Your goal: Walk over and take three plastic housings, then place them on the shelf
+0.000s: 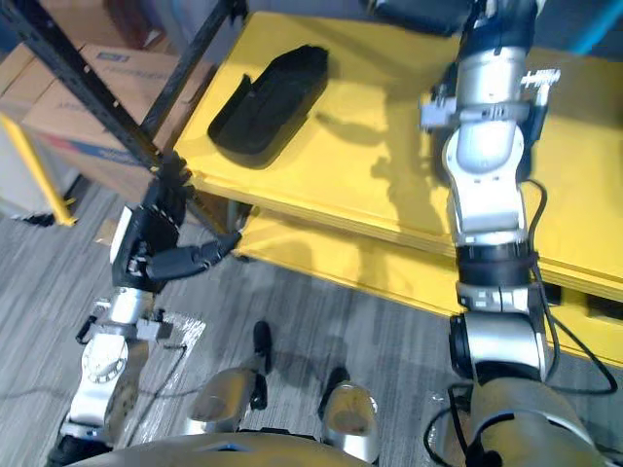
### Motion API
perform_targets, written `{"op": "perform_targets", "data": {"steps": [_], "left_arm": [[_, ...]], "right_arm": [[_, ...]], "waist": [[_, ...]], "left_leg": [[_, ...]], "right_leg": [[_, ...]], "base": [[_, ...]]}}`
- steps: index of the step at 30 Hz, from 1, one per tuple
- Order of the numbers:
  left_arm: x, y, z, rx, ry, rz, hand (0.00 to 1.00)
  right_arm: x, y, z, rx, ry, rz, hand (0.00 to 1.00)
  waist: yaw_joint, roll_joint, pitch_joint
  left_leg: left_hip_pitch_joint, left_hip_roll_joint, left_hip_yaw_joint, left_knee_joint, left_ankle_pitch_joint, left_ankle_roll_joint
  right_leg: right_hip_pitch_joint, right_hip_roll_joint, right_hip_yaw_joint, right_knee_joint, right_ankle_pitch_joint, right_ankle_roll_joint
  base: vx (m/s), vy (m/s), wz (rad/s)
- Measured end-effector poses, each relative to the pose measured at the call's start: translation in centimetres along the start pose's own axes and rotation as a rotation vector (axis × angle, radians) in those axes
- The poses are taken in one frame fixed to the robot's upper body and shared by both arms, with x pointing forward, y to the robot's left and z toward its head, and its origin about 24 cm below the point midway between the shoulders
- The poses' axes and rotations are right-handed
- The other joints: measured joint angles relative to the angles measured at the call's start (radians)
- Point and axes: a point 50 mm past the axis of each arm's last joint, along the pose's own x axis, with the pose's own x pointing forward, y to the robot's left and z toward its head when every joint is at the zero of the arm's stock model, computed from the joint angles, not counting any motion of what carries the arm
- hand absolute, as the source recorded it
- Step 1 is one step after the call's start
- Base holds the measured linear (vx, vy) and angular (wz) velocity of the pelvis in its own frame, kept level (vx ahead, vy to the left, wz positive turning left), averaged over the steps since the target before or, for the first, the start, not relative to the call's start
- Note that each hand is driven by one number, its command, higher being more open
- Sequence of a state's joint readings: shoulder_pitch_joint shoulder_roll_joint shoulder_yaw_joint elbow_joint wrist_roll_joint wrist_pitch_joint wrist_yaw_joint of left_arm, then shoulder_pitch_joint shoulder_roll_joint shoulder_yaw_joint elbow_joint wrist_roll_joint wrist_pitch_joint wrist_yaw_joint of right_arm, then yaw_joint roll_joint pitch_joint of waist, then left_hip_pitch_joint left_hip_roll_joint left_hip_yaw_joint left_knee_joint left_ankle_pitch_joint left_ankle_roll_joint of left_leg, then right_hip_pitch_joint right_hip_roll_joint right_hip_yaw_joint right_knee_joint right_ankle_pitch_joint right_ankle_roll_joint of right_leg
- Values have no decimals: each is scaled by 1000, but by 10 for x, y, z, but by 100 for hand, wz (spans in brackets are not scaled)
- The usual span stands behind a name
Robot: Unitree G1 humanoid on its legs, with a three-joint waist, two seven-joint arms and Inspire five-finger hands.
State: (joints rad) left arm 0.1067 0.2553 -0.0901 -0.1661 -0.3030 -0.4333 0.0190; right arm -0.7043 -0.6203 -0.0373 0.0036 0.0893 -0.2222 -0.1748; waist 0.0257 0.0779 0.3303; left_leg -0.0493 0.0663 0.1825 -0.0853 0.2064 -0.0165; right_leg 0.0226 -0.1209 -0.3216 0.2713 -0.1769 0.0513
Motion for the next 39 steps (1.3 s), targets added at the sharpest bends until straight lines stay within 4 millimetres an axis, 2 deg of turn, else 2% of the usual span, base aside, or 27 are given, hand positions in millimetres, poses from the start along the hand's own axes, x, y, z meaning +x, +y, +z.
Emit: {"op": "perform_targets", "data": {"steps": [2, 4, 5, 9, 10, 11, 13, 14, 15, 16, 18, 19, 21, 22, 24, 27, 28, 31, 34, 39], "left_arm": [[8, 5, 4, 8, -29, 53, 100], [14, 15, 3, 23, -22, 131, 100], [14, 16, 2, 25, -17, 141, 100], [9, 31, -14, 21, 80, 294, 100], [6, 34, -19, 16, 113, 354, 100], [5, 35, -21, 15, 126, 374, 100], [0, 37, -28, 7, 178, 436, 100], [-1, 37, -29, 3, 186, 449, 100], [-3, 35, -32, -10, 204, 479, 100], [-4, 34, -33, -15, 213, 494, 100], [-8, 31, -38, -35, 240, 539, 100], [-10, 30, -38, -38, 245, 554, 100], [-14, 30, -40, -36, 257, 604, 100], [-15, 31, -40, -34, 256, 618, 100], [-16, 34, -40, -48, 255, 666, 100], [-12, 33, -38, -70, 240, 692, 100], [-7, 26, -39, -83, 238, 677, 100], [4, 15, -39, -101, 236, 645, 100], [17, 13, -39, -105, 224, 642, 100], [22, 11, -39, -107, 227, 631, 100]], "right_arm": [[-12, -6, 3, 15, 0, 20, 100], [-21, -18, 10, 72, -17, 32, 100], [-22, -19, 11, 81, -19, 33, 100], [-55, -37, 18, 81, 6, 37, 100], [-76, -43, 14, 84, 67, 34, 100], [-86, -45, 10, 84, 103, 29, 100], [-129, -45, -8, 115, 274, -27, 100], [-140, -45, -12, 123, 319, -46, 100], [-163, -43, -18, 139, 412, -92, 100], [-176, -43, -22, 147, 461, -117, 100], [-223, -42, -31, 114, 656, -235, 100], [-237, -42, -32, 110, 707, -273, 100], [-287, -49, -32, 57, 897, -413, 100], [-298, -52, -31, 41, 938, -444, 100], [-335, -58, -26, -17, 1073, -541, 100], [-367, -56, -22, -53, 1181, -591, 100], [-382, -53, -21, -63, 1244, -599, 100], [-402, -48, -20, -79, 1332, -592, 100], [-419, -38, -20, -74, 1399, -592, 100], [-433, -34, -17, -72, 1457, -620, 100]], "waist": [[-13, -15, -26], [-37, -19, -55], [-37, -19, -57], [-58, -32, -95], [-63, -42, -104], [-68, -47, -108], [-89, -59, -118], [-92, -60, -118], [-103, -58, -118], [-114, -58, -119], [-145, -55, -121], [-153, -54, -121], [-180, -50, -122], [-188, -48, -122], [-214, -44, -121], [-225, -41, -120], [-225, -41, -119], [-224, -40, -120], [-220, -40, -120], [-208, -40, -121]], "left_leg": [[7, 1, 21, 0, -8, 2], [13, 1, 42, -1, -15, 8], [15, 1, 45, -1, -16, 9], [25, 4, 79, -4, -28, 10], [25, 6, 93, -4, -30, 10], [25, 7, 97, -4, -30, 9], [24, 11, 119, -4, -31, 9], [24, 12, 127, -4, -33, 10], [22, 14, 145, -4, -35, 10], [21, 14, 151, -4, -37, 10], [20, 16, 179, -4, -50, 9], [19, 16, 190, -4, -53, 7], [17, 17, 222, -4, -61, 7], [17, 17, 227, -4, -61, 7], [22, 19, 256, -4, -65, 10], [23, 25, 291, -4, -73, 6], [24, 27, 298, -4, -75, 5], [26, 31, 312, -4, -82, 10], [26, 36, 328, -4, -83, 11], [31, 37, 350, -4, -91, 10]], "right_leg": [[7, 3, 22, -33, 21, 4], [20, 9, 41, -79, 50, 11], [23, 10, 46, -84, 54, 12], [31, 18, 76, -138, 82, 11], [30, 21, 86, -153, 88, 7], [29, 21, 91, -155, 89, 7], [14, 23, 114, -156, 96, 5], [8, 24, 126, -157, 99, 5], [-2, 26, 141, -159, 104, 4], [-6, 26, 149, -161, 107, 4], [-19, 27, 183, -171, 116, 1], [-26, 27, 193, -170, 117, 0], [-41, 27, 226, -168, 120, 0], [-42, 28, 232, -168, 124, 6], [-56, 29, 261, -154, 126, 9], [-73, 34, 287, -145, 127, 9], [-73, 36, 294, -142, 126, 10], [-73, 37, 296, -143, 125, 15], [-73, 34, 295, -147, 133, 20], [-68, 28, 291, -149, 140, 31]], "base": [[43, 37, -37], [24, 58, -30], [14, 66, -30], [-11, 43, -22], [-17, 32, -23], [-7, 31, -26], [-10, 24, -30], [-10, 27, -43], [-7, 22, -34], [0, 37, -38], [13, 45, -38], [21, 42, -42], [59, 36, -40], [80, 28, -31], [48, 20, -32], [18, 12, -29], [10, 6, -14], [11, 10, -8], [9, 8, -1], [45, 25, 1]]}}
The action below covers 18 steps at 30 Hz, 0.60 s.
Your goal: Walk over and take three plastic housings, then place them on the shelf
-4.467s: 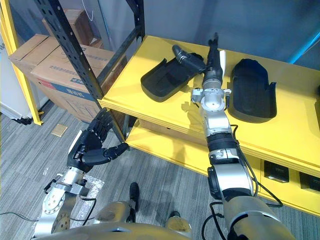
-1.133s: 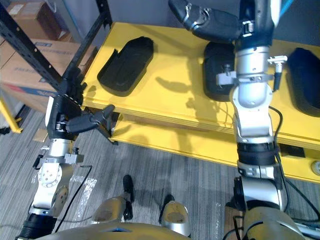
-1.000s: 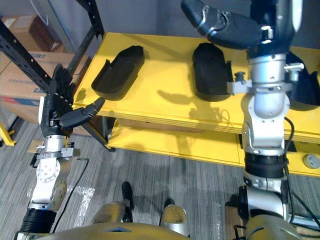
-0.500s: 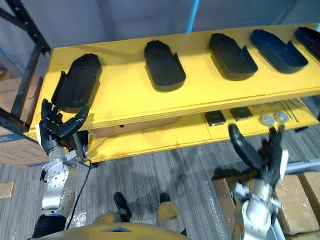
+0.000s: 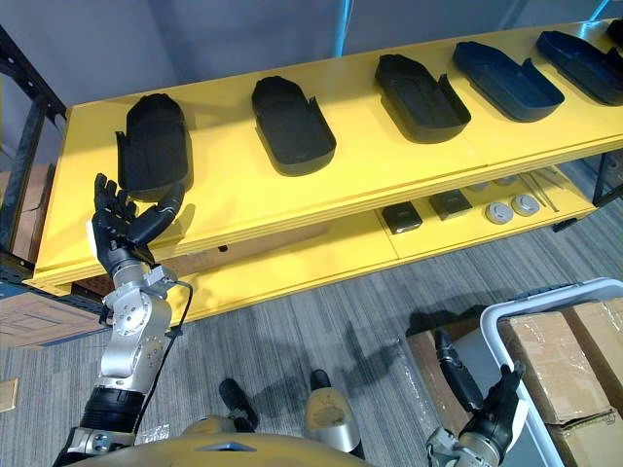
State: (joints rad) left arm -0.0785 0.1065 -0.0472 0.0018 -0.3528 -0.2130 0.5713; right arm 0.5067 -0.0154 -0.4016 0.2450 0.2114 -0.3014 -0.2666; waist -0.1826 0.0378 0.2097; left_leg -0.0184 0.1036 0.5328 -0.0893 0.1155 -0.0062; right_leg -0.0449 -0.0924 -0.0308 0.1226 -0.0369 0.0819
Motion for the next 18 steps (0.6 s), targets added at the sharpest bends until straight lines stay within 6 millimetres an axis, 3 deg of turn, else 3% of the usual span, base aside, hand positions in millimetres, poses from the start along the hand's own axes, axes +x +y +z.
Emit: {"op": "perform_targets", "data": {"steps": [10, 14, 18], "left_arm": [[-3, -1, 0, 3, -3, 42, 100], [-19, 8, 10, 59, -73, 52, 100], [-33, 16, 16, 90, -108, 50, 100]], "right_arm": [[-6, -1, -19, -3, 72, 1, 100], [-11, -5, -30, 9, 128, -1, 100], [-20, -14, -45, 0, 205, -13, 100]], "waist": [[46, -2, -13], [48, 8, -30], [71, 14, -63]], "left_leg": [[28, 10, 37, 0, -5, 0], [28, 9, 36, 0, -4, -1], [28, 7, 19, 0, -3, -2]], "right_leg": [[49, -4, -34, -16, -2, 1], [61, -8, -52, -23, -9, 4], [72, -10, -72, -24, -19, 7]], "base": [[39, 22, 11], [20, 28, 14], [39, 23, 12]]}}
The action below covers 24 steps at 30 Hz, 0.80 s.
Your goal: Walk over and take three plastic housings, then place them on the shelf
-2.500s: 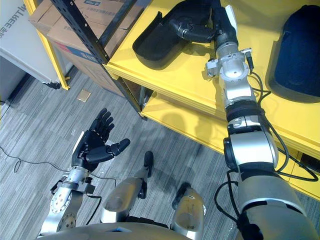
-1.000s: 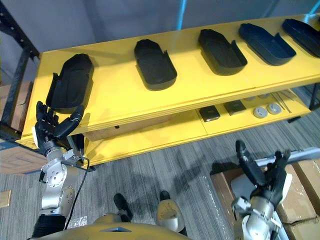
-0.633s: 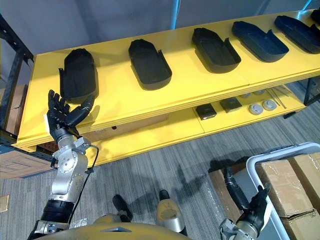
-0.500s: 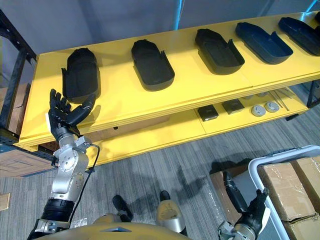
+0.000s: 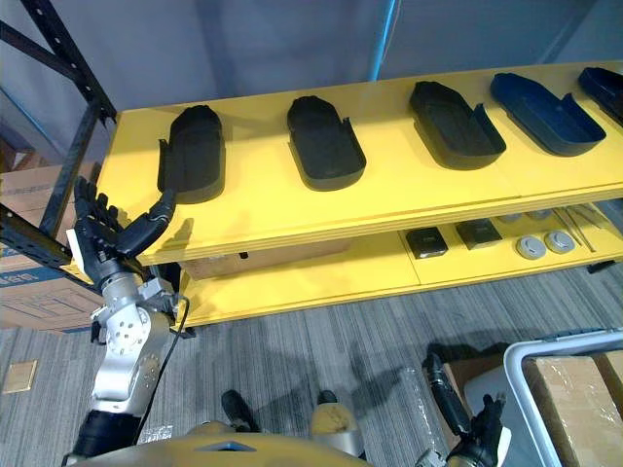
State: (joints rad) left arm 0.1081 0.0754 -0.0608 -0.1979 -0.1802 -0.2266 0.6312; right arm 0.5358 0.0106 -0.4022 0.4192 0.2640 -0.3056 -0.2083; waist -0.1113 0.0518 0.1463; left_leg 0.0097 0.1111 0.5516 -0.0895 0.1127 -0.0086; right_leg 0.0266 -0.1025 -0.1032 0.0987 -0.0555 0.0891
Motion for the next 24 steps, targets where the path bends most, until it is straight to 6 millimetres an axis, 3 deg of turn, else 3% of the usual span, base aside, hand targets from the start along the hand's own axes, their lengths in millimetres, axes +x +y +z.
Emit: {"op": "perform_targets", "data": {"steps": [7, 12, 18, 24], "left_arm": [[-31, 11, -4, 72, -8, -167, 100], [-60, 3, -4, 253, -117, -441, 100], [-76, -6, -9, 311, -175, -693, 100], [-88, 17, -31, 425, -108, -738, 100]], "right_arm": [[-9, 0, -39, 10, 209, 41, 100], [-14, 15, -66, -6, 378, 121, 100], [-9, 32, -70, -54, 435, 215, 100], [-5, 41, -74, -81, 487, 238, 100]], "waist": [[35, -16, -38], [60, -16, -51], [56, -14, -58], [87, -41, -65]], "left_leg": [[18, -6, -39, 0, 1, -1], [27, -21, -52, 0, 0, -1], [35, -52, -95, -1, -4, 7], [26, -75, -132, -1, -9, 15]], "right_leg": [[50, -6, -50, -15, -13, -2], [73, -20, -79, -15, -26, -5], [91, -44, -110, -10, -55, -1], [98, -56, -120, -12, -69, 8]], "base": [[36, 22, 18], [24, 40, 15], [17, 58, 20], [70, 39, 18]]}}
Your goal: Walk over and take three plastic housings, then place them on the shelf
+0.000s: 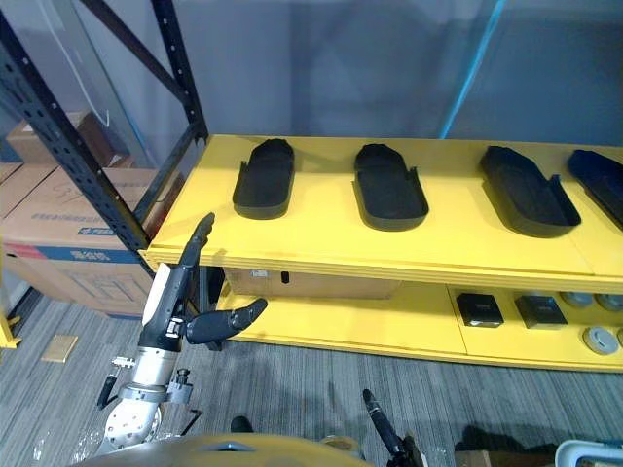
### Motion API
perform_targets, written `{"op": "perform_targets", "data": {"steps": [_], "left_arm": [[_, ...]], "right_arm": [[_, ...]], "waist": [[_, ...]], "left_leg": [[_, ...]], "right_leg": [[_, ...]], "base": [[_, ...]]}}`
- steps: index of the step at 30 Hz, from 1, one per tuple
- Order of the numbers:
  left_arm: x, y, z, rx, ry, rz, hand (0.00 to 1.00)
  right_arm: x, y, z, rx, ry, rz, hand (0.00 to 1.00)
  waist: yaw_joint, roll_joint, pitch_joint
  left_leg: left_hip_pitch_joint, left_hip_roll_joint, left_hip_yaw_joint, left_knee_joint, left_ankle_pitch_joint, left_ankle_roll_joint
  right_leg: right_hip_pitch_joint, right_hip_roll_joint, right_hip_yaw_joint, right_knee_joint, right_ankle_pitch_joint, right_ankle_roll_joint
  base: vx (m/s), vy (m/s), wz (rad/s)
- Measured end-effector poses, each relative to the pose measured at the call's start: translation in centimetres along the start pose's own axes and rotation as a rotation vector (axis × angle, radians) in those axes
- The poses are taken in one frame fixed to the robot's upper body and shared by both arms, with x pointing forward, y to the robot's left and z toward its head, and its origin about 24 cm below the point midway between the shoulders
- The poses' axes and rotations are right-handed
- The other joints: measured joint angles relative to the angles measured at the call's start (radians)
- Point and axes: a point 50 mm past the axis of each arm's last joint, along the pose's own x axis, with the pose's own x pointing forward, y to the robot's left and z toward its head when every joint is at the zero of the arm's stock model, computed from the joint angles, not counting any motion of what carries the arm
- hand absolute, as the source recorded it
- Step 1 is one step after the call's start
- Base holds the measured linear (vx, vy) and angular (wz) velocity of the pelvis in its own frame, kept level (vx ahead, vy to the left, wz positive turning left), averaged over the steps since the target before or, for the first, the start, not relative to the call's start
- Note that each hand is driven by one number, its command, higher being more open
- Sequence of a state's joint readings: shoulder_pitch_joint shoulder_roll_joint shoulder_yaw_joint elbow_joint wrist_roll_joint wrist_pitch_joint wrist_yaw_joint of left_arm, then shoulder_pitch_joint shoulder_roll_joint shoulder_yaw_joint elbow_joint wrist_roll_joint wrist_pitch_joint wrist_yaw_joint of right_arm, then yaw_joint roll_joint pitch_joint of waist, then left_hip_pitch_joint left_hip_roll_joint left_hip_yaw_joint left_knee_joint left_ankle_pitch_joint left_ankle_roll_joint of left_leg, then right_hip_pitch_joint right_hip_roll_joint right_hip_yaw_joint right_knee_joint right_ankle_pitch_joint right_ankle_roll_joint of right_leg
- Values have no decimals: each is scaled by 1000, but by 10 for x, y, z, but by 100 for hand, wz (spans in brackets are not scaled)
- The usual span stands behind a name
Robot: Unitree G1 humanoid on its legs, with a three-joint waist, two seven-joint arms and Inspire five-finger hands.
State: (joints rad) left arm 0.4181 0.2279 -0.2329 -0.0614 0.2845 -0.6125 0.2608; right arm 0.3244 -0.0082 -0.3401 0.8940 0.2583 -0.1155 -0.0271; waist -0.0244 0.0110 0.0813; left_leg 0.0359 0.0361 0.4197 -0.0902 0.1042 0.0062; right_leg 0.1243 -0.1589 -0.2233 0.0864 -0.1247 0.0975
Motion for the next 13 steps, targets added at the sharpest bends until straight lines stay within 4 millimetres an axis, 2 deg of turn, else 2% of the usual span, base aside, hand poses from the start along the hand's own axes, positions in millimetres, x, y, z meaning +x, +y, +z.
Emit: {"op": "perform_targets", "data": {"steps": [2, 5, 8, 9, 13], "left_arm": [[-9, 3, -9, 7, 33, -2, 100], [-26, 6, -34, 27, 160, -1, 100], [-48, 11, -60, 57, 315, 43, 100], [-58, 14, -69, 70, 381, 72, 100], [-95, 17, -98, 46, 653, 172, 100]], "right_arm": [[2, 2, 0, -16, 10, 6, 100], [4, 6, 0, -19, 30, 20, 100], [6, 10, -2, -19, 58, 35, 100], [6, 11, -3, -19, 72, 39, 100], [8, 17, 0, -12, 76, 56, 100]], "waist": [[-1, -8, -5], [11, -15, -6], [21, -36, 7], [22, -45, 9], [32, -51, 19]], "left_leg": [[-11, -10, -23, 0, 1, 1], [-9, -21, -32, 0, -2, 4], [5, -28, -42, 0, -3, 6], [11, -28, -44, 0, -5, 3], [23, -28, -46, 0, -10, -3]], "right_leg": [[1, -9, -21, 0, -7, 2], [7, -17, -25, -1, -12, 6], [29, -22, -39, -3, -13, 5], [37, -22, -43, -4, -16, 2], [53, -21, -47, -8, -19, -1]], "base": [[106, 24, 28], [112, 20, 9], [113, 0, 11], [78, -10, 5], [69, -13, 2]]}}
